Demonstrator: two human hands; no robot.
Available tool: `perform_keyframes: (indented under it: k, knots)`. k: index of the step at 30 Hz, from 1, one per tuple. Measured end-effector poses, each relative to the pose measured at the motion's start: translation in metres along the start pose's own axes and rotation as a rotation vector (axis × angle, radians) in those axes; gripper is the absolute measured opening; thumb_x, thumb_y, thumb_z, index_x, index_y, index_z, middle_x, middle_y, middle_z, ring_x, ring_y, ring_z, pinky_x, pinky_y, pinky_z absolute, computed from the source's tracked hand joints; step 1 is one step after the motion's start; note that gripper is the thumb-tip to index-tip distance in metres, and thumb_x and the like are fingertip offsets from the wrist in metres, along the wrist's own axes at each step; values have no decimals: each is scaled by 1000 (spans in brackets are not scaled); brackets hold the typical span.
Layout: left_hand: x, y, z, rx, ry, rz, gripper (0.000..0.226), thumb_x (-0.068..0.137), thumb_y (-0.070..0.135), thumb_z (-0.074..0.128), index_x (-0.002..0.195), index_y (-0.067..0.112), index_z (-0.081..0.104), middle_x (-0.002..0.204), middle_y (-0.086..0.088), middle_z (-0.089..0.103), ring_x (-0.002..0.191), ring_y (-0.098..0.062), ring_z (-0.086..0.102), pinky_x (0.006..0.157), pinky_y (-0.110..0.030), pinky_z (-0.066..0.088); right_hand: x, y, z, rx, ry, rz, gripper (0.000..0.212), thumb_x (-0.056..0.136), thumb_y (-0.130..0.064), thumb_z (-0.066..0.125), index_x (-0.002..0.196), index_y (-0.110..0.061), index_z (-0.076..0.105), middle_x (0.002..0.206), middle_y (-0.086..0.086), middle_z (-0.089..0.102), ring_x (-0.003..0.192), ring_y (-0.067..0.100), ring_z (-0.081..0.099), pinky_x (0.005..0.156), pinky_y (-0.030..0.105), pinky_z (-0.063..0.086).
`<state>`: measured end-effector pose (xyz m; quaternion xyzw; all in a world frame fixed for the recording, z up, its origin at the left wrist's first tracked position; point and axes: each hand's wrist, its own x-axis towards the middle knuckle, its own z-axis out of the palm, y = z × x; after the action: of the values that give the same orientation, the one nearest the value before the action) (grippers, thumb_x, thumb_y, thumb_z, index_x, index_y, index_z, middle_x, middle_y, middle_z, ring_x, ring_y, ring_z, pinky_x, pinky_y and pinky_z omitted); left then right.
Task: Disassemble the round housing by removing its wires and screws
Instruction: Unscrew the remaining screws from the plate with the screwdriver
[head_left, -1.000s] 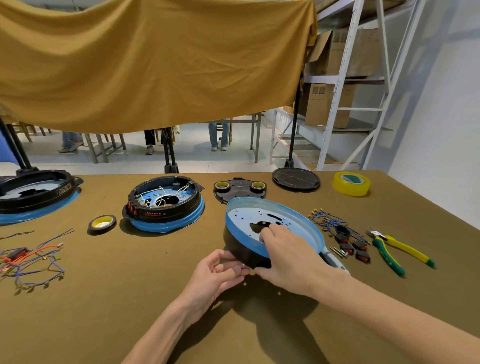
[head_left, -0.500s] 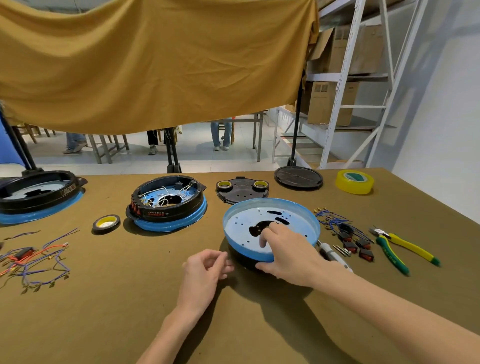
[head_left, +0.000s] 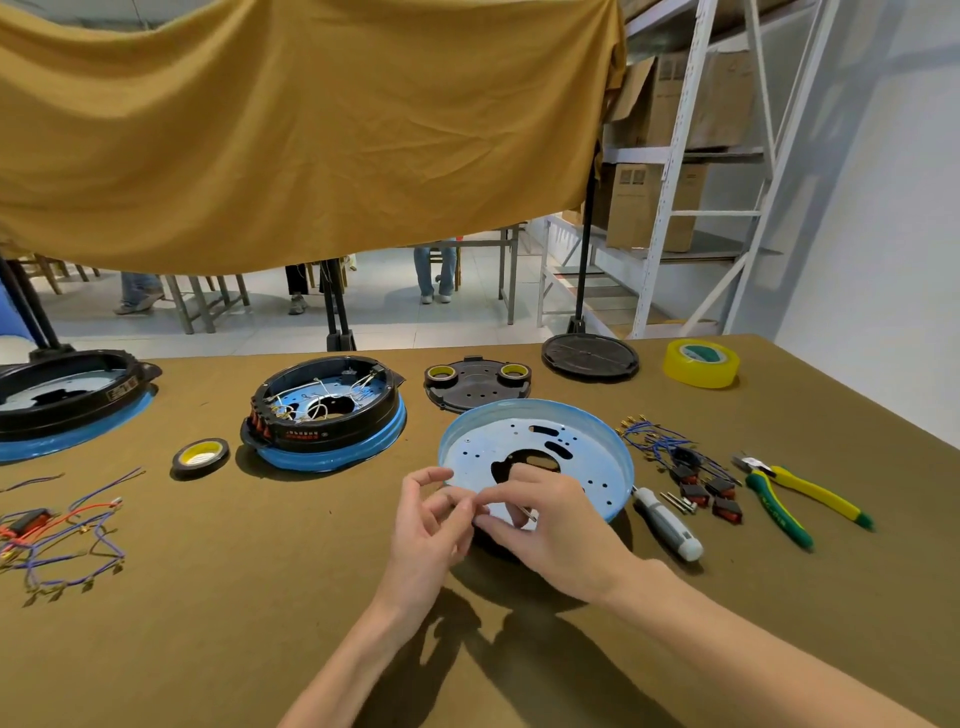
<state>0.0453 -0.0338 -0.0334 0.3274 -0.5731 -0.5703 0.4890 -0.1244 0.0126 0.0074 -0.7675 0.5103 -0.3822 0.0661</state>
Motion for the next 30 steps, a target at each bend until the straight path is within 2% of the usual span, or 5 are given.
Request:
perform_keyframes:
  k: [10, 14, 17, 21, 30]
  knots:
    - [4, 4, 1, 183, -160, 99, 49, 96, 21, 73, 139, 30, 51, 90, -4, 81, 73, -11, 72, 68, -16, 55, -6, 9, -24, 68, 18, 33, 6, 90, -29, 76, 96, -26, 79, 68, -17, 54, 66, 12, 51, 59, 23, 44]
    - [17, -12, 12, 709, -19, 429, 28, 99, 32, 67, 125, 37, 61, 104, 28, 74, 111, -1, 64, 98, -13, 41, -16, 25, -47, 73, 267, 122, 5, 88, -23, 78, 91, -26, 77, 72, -22, 61, 65, 10, 53, 59, 17, 43]
    - [29, -25, 11, 943, 5, 557, 21, 99, 37, 57, 113, 35, 72, 111, 31, 64, 121, 4, 50, 106, -22, 27, -31, 67, -74, -9, 459, 365, 2, 87, -21, 79, 86, -23, 79, 65, -22, 63, 61, 6, 53, 56, 16, 39]
    - [34, -40, 5, 946, 31, 621, 30, 101, 43, 48, 94, 32, 75, 100, 23, 70, 112, 4, 55, 106, -20, 24, -65, 122, -94, -238, 343, 599, 5, 86, -21, 79, 81, -20, 79, 61, -18, 62, 59, 1, 55, 54, 13, 34]
    - [34, -45, 7, 920, 79, 634, 33, 102, 44, 45, 88, 33, 73, 94, 21, 69, 105, 4, 55, 103, -23, 28, -91, 156, -97, -547, 163, 704, 16, 95, -31, 67, 106, -27, 78, 83, -13, 60, 78, 10, 53, 61, 28, 38]
